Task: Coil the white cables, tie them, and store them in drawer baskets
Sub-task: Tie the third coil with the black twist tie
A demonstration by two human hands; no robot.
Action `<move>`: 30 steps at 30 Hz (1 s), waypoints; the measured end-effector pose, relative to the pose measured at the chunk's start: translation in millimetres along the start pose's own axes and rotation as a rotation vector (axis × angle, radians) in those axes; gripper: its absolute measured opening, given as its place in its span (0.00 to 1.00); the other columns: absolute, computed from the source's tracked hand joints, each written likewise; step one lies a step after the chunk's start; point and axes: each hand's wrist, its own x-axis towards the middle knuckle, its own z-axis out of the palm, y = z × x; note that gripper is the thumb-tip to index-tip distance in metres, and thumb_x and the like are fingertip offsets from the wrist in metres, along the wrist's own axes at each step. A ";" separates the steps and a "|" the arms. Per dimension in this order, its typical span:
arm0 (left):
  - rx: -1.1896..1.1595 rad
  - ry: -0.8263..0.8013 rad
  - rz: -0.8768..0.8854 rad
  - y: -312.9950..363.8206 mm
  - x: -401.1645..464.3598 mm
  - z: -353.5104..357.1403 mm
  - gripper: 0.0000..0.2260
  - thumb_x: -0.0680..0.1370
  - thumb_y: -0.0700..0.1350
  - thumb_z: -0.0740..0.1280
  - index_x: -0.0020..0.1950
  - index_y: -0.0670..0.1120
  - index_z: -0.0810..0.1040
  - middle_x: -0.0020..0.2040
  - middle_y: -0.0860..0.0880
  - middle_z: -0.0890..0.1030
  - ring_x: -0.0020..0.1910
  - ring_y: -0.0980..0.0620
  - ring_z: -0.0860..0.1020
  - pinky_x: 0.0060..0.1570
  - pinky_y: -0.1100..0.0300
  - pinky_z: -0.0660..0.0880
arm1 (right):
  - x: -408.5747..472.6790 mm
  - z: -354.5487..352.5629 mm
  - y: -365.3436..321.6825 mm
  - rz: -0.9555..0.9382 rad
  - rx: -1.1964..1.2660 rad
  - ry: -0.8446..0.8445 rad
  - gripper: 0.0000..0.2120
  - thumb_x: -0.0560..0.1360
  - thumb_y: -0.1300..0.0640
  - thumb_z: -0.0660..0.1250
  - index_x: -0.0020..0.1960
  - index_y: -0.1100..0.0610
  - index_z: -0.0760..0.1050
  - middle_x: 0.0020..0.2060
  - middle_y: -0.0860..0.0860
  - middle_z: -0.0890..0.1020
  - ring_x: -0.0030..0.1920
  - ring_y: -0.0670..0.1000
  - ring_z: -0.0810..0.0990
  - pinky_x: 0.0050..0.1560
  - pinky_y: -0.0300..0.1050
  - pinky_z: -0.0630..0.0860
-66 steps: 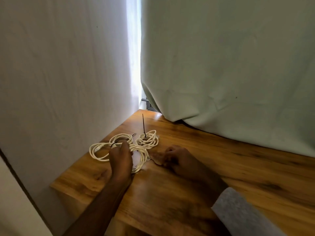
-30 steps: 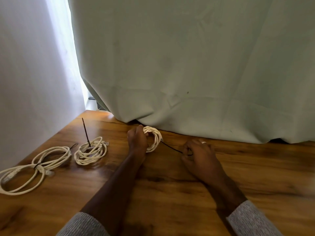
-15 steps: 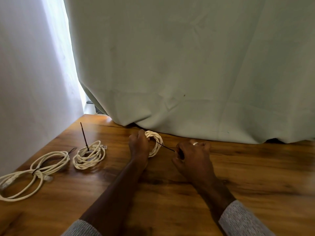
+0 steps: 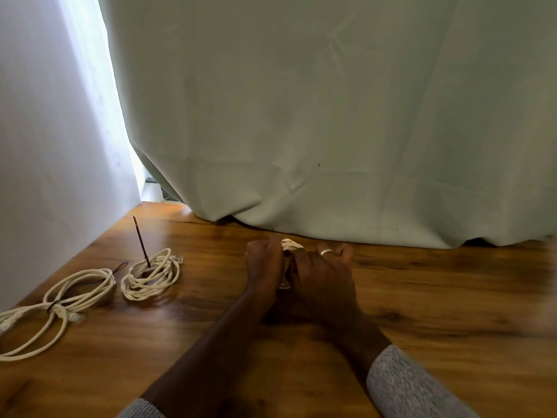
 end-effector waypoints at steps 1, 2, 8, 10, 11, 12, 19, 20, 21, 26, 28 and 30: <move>-0.014 -0.032 -0.003 -0.7 -2.1 1.0 0.13 0.75 0.42 0.64 0.31 0.40 0.76 0.29 0.46 0.71 0.32 0.50 0.69 0.32 0.52 0.66 | -0.9 0.8 1.2 -0.003 -0.017 -0.023 0.12 0.79 0.50 0.64 0.45 0.57 0.80 0.31 0.51 0.82 0.35 0.55 0.77 0.42 0.52 0.68; -0.036 -0.074 0.000 -0.3 -4.0 1.8 0.11 0.75 0.42 0.64 0.32 0.41 0.75 0.31 0.45 0.70 0.33 0.49 0.68 0.32 0.52 0.65 | -1.7 1.2 2.1 0.003 -0.021 -0.044 0.08 0.76 0.52 0.69 0.45 0.57 0.80 0.33 0.51 0.82 0.36 0.56 0.78 0.43 0.52 0.67; -0.092 -0.166 0.041 2.2 -4.2 -1.6 0.09 0.75 0.37 0.64 0.34 0.43 0.73 0.33 0.45 0.68 0.35 0.49 0.65 0.34 0.52 0.63 | -4.4 1.4 1.5 0.012 0.122 -0.078 0.11 0.76 0.51 0.63 0.51 0.55 0.81 0.43 0.51 0.85 0.43 0.56 0.80 0.47 0.52 0.64; -0.105 -0.141 0.023 2.1 -0.4 -4.7 0.09 0.74 0.36 0.63 0.34 0.41 0.73 0.33 0.44 0.68 0.35 0.49 0.65 0.33 0.53 0.63 | -4.6 1.4 3.7 0.016 0.186 -0.090 0.11 0.76 0.52 0.62 0.51 0.55 0.81 0.44 0.51 0.84 0.44 0.56 0.79 0.46 0.52 0.65; -0.107 -0.133 0.018 1.9 1.2 -6.0 0.08 0.74 0.36 0.63 0.34 0.40 0.74 0.33 0.43 0.68 0.35 0.49 0.66 0.33 0.53 0.63 | -4.5 1.2 5.2 0.018 0.220 -0.096 0.11 0.76 0.53 0.62 0.51 0.55 0.81 0.45 0.51 0.83 0.44 0.56 0.79 0.46 0.51 0.66; -0.108 -0.133 0.014 1.8 2.3 -7.2 0.08 0.75 0.36 0.63 0.35 0.37 0.74 0.33 0.43 0.69 0.35 0.48 0.66 0.32 0.54 0.63 | -5.0 1.8 6.9 0.018 0.250 -0.097 0.12 0.76 0.54 0.61 0.52 0.55 0.81 0.46 0.52 0.83 0.45 0.56 0.80 0.45 0.51 0.68; -0.108 -0.224 0.028 3.1 -5.0 -3.0 0.11 0.77 0.37 0.63 0.38 0.30 0.75 0.33 0.42 0.70 0.32 0.48 0.67 0.27 0.60 0.63 | 1.1 -8.6 9.6 0.039 0.291 -0.069 0.20 0.80 0.49 0.56 0.55 0.58 0.83 0.48 0.55 0.82 0.44 0.57 0.82 0.43 0.51 0.76; -0.114 -0.242 0.030 2.6 -6.2 -2.0 0.10 0.77 0.37 0.63 0.37 0.33 0.75 0.33 0.42 0.69 0.33 0.48 0.66 0.27 0.59 0.62 | 1.5 -10.4 8.9 0.043 0.326 -0.075 0.26 0.83 0.44 0.51 0.55 0.59 0.83 0.48 0.54 0.83 0.45 0.56 0.82 0.43 0.50 0.75; -0.117 -0.264 0.037 2.2 -7.2 -1.9 0.10 0.76 0.37 0.63 0.36 0.35 0.75 0.34 0.42 0.69 0.34 0.47 0.65 0.29 0.58 0.62 | 3.0 -14.3 7.0 0.058 0.363 -0.086 0.33 0.84 0.39 0.45 0.54 0.59 0.83 0.47 0.54 0.84 0.45 0.55 0.81 0.44 0.50 0.74; -0.106 -0.381 0.017 0.5 -9.1 -4.1 0.15 0.71 0.45 0.65 0.42 0.31 0.77 0.39 0.33 0.76 0.39 0.43 0.73 0.39 0.47 0.67 | 2.5 -16.3 7.6 0.085 0.398 -0.067 0.26 0.83 0.42 0.50 0.57 0.58 0.80 0.46 0.52 0.84 0.46 0.55 0.82 0.47 0.51 0.72; -0.099 -0.397 -0.003 2.3 -9.0 -5.0 0.14 0.73 0.45 0.65 0.43 0.33 0.79 0.41 0.32 0.78 0.40 0.43 0.74 0.40 0.47 0.69 | 1.4 -14.6 7.7 0.106 0.425 -0.057 0.21 0.80 0.43 0.54 0.57 0.56 0.79 0.46 0.51 0.84 0.45 0.55 0.82 0.47 0.52 0.74; -0.077 -0.399 -0.003 2.3 -8.1 -5.3 0.13 0.77 0.44 0.66 0.42 0.33 0.79 0.39 0.35 0.78 0.37 0.44 0.75 0.38 0.51 0.71 | 1.2 -13.4 7.8 0.173 0.519 -0.027 0.09 0.80 0.49 0.63 0.58 0.51 0.74 0.44 0.49 0.83 0.43 0.51 0.80 0.45 0.51 0.78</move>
